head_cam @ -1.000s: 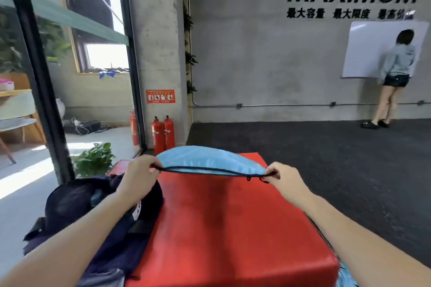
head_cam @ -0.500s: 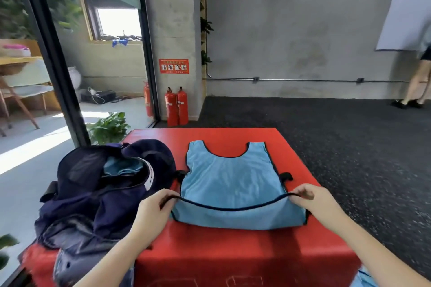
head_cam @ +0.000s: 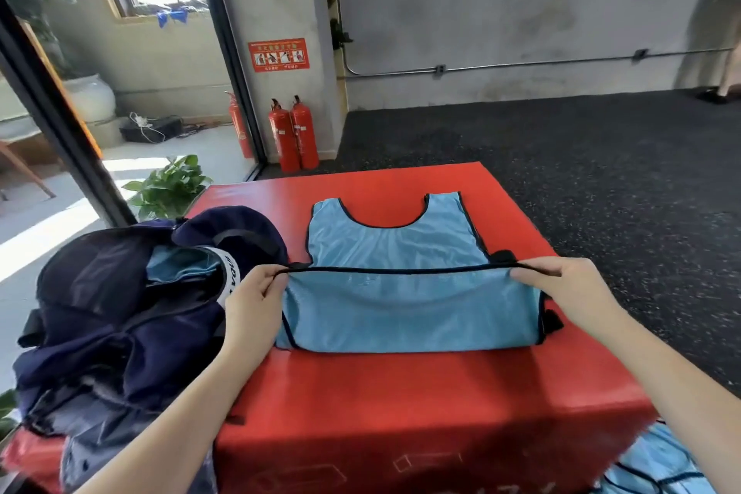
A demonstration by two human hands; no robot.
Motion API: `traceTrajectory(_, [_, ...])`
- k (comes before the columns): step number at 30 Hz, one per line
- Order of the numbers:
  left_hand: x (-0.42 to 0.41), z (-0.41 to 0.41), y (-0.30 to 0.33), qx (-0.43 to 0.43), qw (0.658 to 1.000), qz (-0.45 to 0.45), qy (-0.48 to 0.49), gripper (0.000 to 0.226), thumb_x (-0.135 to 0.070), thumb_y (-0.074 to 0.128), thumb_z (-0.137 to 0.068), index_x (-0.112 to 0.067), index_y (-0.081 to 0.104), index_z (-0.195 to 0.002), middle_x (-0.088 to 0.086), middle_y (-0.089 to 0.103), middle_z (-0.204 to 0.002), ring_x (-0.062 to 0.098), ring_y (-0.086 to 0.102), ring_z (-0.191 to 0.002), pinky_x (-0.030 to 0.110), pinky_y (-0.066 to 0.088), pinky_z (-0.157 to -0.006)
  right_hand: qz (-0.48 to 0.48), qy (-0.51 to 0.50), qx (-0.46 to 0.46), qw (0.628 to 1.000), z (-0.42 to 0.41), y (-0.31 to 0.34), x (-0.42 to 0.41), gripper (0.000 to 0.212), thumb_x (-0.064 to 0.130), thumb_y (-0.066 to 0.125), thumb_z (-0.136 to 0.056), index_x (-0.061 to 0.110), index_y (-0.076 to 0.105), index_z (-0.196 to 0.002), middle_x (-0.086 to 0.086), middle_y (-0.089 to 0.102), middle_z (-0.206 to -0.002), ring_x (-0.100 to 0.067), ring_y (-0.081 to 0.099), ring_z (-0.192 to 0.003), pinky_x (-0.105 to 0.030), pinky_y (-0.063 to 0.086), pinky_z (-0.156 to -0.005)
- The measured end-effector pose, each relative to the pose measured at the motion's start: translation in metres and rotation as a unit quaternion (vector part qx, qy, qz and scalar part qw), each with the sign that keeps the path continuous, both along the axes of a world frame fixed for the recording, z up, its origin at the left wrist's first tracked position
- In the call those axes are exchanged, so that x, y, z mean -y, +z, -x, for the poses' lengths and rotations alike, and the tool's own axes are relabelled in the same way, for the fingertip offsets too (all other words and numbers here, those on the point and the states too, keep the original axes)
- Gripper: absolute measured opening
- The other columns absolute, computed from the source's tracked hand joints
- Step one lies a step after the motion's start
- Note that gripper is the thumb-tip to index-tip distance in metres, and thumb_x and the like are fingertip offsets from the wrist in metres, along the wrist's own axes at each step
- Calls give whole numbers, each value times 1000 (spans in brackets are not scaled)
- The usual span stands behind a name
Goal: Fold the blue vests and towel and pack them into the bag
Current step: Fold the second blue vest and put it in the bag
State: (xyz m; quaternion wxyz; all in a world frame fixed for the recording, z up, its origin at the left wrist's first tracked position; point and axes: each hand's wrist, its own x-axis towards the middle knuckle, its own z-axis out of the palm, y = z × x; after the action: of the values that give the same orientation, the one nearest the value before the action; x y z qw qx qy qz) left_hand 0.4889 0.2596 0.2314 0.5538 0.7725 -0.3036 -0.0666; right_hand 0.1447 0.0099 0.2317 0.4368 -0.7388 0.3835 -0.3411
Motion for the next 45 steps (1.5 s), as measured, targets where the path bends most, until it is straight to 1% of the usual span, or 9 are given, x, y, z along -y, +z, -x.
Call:
traceTrajectory(3, [-4, 6, 5, 8, 1000, 1, 4, 9, -20, 62, -98, -26, 68, -99, -10, 74, -83, -5, 64, -82, 12, 44, -73, -12, -10, 27, 999, 12, 6, 1, 9, 21, 81, -82, 26, 81, -89, 12, 78, -87, -6, 68, -85, -25, 51, -84])
traceTrajectory(6, [-17, 13, 6, -13, 1000, 4, -20, 11, -22, 61, -98, -30, 68, -97, -5, 74, -79, 8, 67, -77, 25, 50, -74, -29, -15, 49, 998, 23, 11, -7, 9, 18, 77, -86, 26, 78, -90, 16, 77, -88, -2, 67, -89, -9, 49, -78])
traceTrajectory(11, [-42, 33, 11, 1, 996, 8, -84, 21, -11, 53, -101, -25, 68, -99, 7, 72, -78, 3, 60, -63, 12, 46, -57, -57, 0, 72, 996, 47, 21, -31, 15, 26, 74, -83, 22, 79, -97, 5, 78, -97, -5, 71, -88, -16, 57, -75])
traceTrajectory(18, [-71, 42, 28, -1, 994, 56, -97, 25, -15, 53, -102, -34, 68, -99, -1, 74, -93, 18, 67, -90, 39, 52, -85, -79, -12, 104, 991, 72, 35, -61, 35, 44, 83, -67, 21, 82, -94, -1, 78, -100, -16, 72, -93, -27, 59, -85])
traceTrajectory(20, [-71, 43, 31, 7, 992, 65, -104, 24, -16, 53, -102, -33, 69, -101, -1, 74, -95, 19, 67, -94, 42, 53, -89, -87, -21, 118, 989, 72, 41, -62, 18, 32, 82, -72, 27, 82, -89, -2, 78, -99, -15, 72, -90, -23, 59, -81])
traceTrajectory(26, [-45, 37, 40, 38, 993, 80, -79, 28, -13, 57, -100, -38, 68, -102, -10, 71, -85, 4, 59, -75, 13, 44, -72, -59, -50, 104, 992, 49, 48, -43, 7, 15, 76, -85, 19, 80, -88, 2, 78, -91, -7, 71, -80, -26, 61, -79])
traceTrajectory(33, [32, -11, 5, 15, 999, -6, -50, 19, -20, 66, -95, -30, 65, -110, -9, 73, -84, 7, 64, -77, 29, 50, -77, 45, -98, -98, 989, 12, 6, 14, 4, 27, 72, -92, 26, 76, -91, 9, 75, -92, -11, 68, -90, -19, 48, -76])
traceTrajectory(37, [62, -28, -30, 50, 978, -177, -99, 48, -14, 58, -97, -21, 50, -144, 7, 64, -131, 14, 59, -105, 18, 38, -81, 67, -84, -296, 949, -29, -40, 32, 70, 69, 61, -82, 19, 58, -130, -6, 67, -123, -28, 60, -117, -43, 47, -99])
traceTrajectory(45, [111, -48, -53, 69, 976, -188, -88, 38, -10, 53, -98, -21, 60, -134, 1, 65, -123, -1, 54, -75, 4, 39, -54, 57, 66, -195, 977, -169, -56, -19, 54, 61, 61, -90, 22, 60, -128, 3, 66, -120, -16, 61, -113, -37, 47, -100])
